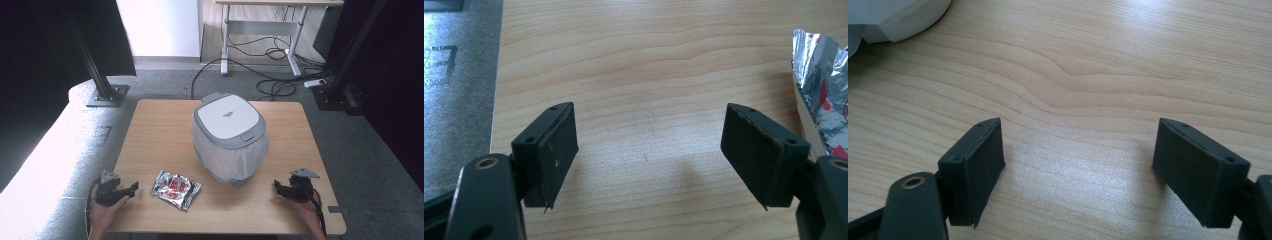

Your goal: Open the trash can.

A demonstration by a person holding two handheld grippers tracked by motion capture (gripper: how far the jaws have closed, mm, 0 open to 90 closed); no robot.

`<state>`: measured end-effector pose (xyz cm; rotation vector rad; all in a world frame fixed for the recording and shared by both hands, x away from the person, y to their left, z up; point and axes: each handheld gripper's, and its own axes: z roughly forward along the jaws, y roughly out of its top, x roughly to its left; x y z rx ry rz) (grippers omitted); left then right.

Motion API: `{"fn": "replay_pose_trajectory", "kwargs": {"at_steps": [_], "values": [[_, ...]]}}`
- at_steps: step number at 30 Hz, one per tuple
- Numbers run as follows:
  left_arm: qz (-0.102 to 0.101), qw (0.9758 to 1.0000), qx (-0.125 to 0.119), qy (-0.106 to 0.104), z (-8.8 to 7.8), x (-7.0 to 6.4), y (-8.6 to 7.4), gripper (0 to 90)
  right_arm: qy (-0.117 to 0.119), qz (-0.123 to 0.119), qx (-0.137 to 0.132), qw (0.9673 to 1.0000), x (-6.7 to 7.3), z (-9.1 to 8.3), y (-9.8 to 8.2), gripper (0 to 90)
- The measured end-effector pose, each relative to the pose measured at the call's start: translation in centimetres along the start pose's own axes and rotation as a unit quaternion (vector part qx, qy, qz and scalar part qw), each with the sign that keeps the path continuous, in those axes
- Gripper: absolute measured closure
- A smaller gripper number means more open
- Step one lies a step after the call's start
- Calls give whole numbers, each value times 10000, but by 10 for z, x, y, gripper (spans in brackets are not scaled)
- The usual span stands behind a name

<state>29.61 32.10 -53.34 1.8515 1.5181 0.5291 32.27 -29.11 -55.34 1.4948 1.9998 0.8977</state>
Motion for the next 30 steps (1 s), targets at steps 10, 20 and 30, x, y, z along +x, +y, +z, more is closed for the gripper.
{"fn": "replay_pose_trajectory", "kwargs": {"at_steps": [10, 20, 30], "values": [[53, 10000, 4, -43, -2, -2, 0, 230, 56, 198, 33, 9998, -9, -7, -1, 247], [103, 9999, 31, -56, -1, -4, 0, 230, 18, 157, -376, 9992, -10, -27, 6, 441], [227, 9997, 58, -26, 1, -9, 2, 228, 284, -94, -648, 9974, -8, -49, 13, 583]]}}
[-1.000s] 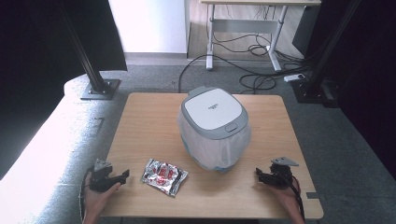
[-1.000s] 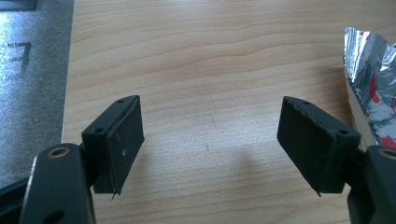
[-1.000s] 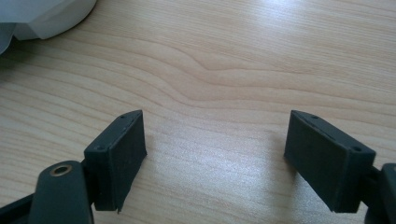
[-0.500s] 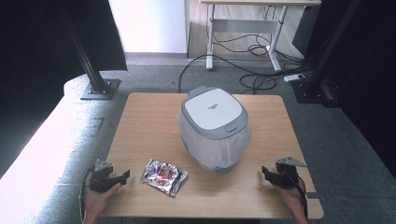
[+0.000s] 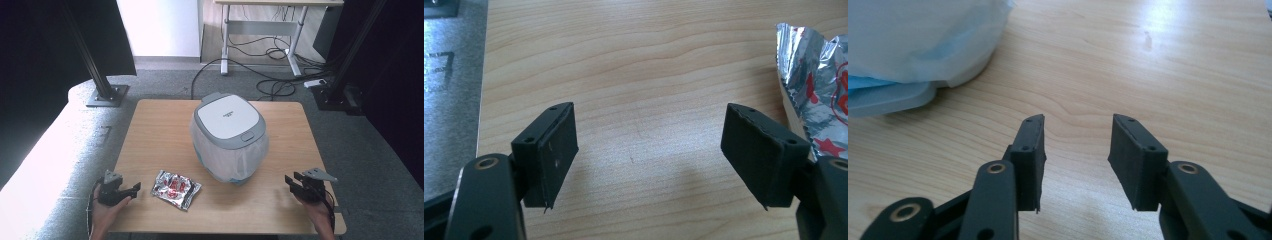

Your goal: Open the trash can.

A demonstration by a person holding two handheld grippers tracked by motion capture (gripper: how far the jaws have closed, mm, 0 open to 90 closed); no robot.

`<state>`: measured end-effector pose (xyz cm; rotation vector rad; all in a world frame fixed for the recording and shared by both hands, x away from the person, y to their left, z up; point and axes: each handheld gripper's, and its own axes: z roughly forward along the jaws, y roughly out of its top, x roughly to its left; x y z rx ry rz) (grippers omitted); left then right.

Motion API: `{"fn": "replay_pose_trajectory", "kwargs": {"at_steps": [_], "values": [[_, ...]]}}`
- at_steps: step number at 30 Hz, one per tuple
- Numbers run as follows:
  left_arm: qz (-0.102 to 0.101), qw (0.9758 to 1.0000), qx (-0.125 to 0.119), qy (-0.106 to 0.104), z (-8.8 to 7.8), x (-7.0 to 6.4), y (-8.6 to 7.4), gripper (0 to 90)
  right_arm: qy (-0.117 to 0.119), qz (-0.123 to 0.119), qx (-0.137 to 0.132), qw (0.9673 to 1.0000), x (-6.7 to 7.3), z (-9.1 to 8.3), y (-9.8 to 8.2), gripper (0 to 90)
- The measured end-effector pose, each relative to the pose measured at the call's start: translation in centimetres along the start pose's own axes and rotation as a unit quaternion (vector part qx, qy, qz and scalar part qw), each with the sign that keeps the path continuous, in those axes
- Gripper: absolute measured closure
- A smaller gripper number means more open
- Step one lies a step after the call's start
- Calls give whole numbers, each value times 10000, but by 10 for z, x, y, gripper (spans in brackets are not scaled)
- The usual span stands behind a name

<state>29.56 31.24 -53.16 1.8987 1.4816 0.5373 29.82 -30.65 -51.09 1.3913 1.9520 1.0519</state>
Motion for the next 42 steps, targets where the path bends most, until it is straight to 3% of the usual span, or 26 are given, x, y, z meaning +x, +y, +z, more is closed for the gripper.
{"fn": "replay_pose_trajectory", "kwargs": {"at_steps": [5, 6, 16, 26, 32, 42], "values": [[32, 10000, 47, 15, 1, -1, 0, 227, 113, -80, -65, 9999, 3, -3, 3, 641], [108, 9999, 86, 77, 2, -1, 0, 227, 203, -109, -82, 9997, 4, -5, 5, 699], [152, 9997, 140, 109, 4, -2, -2, 224, 802, -104, -277, 9963, 5, -16, 20, 893], [124, 9998, 144, 61, 7, 1, -1, 226, 1210, -123, -521, 9912, 10, -25, 39, 896], [184, 9997, 149, 83, 7, 0, -1, 226, 1263, -191, -628, 9898, 14, -29, 48, 896], [75, 9999, 105, -62, 7, -3, 1, 225, 1304, -301, -883, 9871, 20, -45, 71, 896]]}}
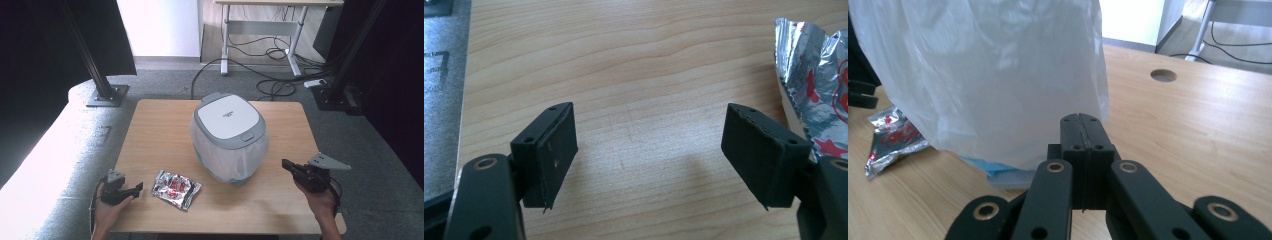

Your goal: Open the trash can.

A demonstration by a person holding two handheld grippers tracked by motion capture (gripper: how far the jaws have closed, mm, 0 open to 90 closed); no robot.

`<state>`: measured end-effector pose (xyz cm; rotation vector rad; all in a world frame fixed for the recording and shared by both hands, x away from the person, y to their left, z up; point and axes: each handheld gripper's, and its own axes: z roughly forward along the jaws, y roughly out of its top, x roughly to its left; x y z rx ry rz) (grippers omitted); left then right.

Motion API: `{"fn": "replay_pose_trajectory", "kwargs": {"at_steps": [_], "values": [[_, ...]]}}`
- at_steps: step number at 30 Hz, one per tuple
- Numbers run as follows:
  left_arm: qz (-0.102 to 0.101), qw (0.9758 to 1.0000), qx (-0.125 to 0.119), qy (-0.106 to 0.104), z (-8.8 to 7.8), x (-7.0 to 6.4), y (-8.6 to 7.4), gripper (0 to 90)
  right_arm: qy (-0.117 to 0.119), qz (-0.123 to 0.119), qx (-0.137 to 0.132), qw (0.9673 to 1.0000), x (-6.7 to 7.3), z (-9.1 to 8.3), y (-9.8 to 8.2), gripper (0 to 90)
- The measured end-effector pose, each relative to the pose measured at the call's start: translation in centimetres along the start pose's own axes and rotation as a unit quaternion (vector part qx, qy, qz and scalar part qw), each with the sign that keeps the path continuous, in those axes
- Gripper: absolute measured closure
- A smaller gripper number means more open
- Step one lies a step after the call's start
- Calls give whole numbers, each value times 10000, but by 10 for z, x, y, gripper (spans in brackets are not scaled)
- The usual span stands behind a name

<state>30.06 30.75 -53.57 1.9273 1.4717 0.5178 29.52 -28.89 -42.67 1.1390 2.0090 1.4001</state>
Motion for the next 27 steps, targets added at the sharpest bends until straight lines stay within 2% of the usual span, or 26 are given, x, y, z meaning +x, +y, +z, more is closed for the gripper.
{"fn": "replay_pose_trajectory", "kwargs": {"at_steps": [5, 8, 14, 27], "values": [[-5, 10000, 53, 14, 0, 2, -3, 227, 113, -22, -59, 9999, 2, -3, 11, 896], [-142, 9998, -1, -108, -2, 3, -4, 228, 202, -111, -113, 9997, 7, -6, 23, 896], [-122, 9999, -8, -42, -3, 0, -5, 229, 350, -199, -192, 9990, 12, -10, 41, 896], [-105, 9999, 30, -19, -3, -1, -7, 231, 530, -214, -306, 9979, 15, -9, 60, 896]]}}
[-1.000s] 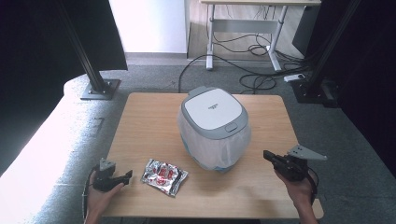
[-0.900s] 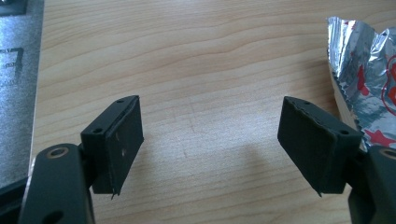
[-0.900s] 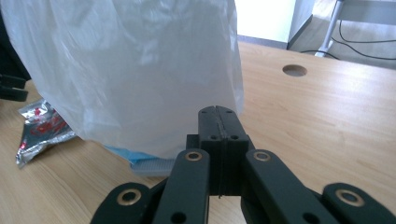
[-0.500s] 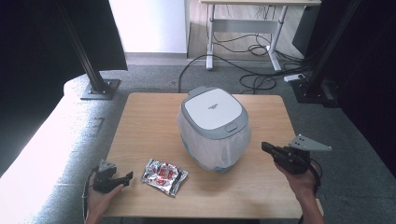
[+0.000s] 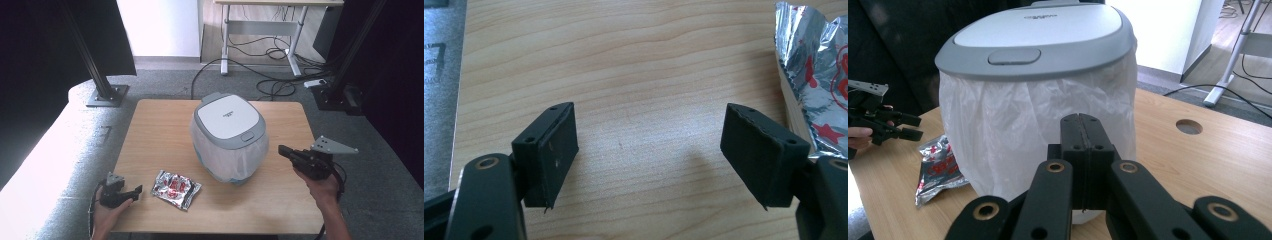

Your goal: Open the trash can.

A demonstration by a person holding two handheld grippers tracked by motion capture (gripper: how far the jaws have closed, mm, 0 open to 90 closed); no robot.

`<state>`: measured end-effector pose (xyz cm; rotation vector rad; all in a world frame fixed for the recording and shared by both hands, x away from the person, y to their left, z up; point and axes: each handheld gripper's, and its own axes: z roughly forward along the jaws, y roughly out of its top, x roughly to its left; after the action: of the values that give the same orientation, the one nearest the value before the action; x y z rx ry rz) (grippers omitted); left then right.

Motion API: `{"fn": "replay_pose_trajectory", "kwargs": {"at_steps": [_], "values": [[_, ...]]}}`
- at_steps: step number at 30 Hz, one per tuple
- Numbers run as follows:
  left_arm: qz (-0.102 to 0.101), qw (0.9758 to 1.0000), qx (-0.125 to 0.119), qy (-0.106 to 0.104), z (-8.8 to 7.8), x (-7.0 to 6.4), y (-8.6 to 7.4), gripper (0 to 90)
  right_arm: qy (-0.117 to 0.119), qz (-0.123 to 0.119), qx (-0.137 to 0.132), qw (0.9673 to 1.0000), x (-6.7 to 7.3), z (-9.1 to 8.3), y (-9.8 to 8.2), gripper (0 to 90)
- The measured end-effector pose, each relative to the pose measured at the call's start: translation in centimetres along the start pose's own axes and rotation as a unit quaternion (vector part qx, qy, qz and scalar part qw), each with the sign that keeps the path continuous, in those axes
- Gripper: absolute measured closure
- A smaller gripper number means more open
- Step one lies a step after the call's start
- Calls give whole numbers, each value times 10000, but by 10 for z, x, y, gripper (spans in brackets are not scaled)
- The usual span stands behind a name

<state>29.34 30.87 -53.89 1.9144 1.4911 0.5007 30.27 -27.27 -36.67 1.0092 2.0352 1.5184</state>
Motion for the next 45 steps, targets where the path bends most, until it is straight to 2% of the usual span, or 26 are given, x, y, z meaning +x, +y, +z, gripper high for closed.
{"fn": "replay_pose_trajectory", "kwargs": {"at_steps": [7, 15, 24, 35, 45], "values": [[26, 10000, 23, 20, 1, -1, 0, 229, 157, -57, -9, 9999, 4, 6, 11, 896], [7, 10000, 2, 14, 0, -1, 0, 229, 207, -139, -87, 9997, 11, 7, 23, 896], [28, 10000, 9, 9, -1, -1, -1, 230, 424, -79, -169, 9989, 14, 13, 34, 896], [39, 10000, 16, -10, 0, -2, -2, 230, 538, -146, -24, 9984, 21, 36, 45, 896], [44, 10000, 22, -25, 1, -2, -2, 230, 566, -106, 85, 9983, 19, 52, 45, 896]]}}
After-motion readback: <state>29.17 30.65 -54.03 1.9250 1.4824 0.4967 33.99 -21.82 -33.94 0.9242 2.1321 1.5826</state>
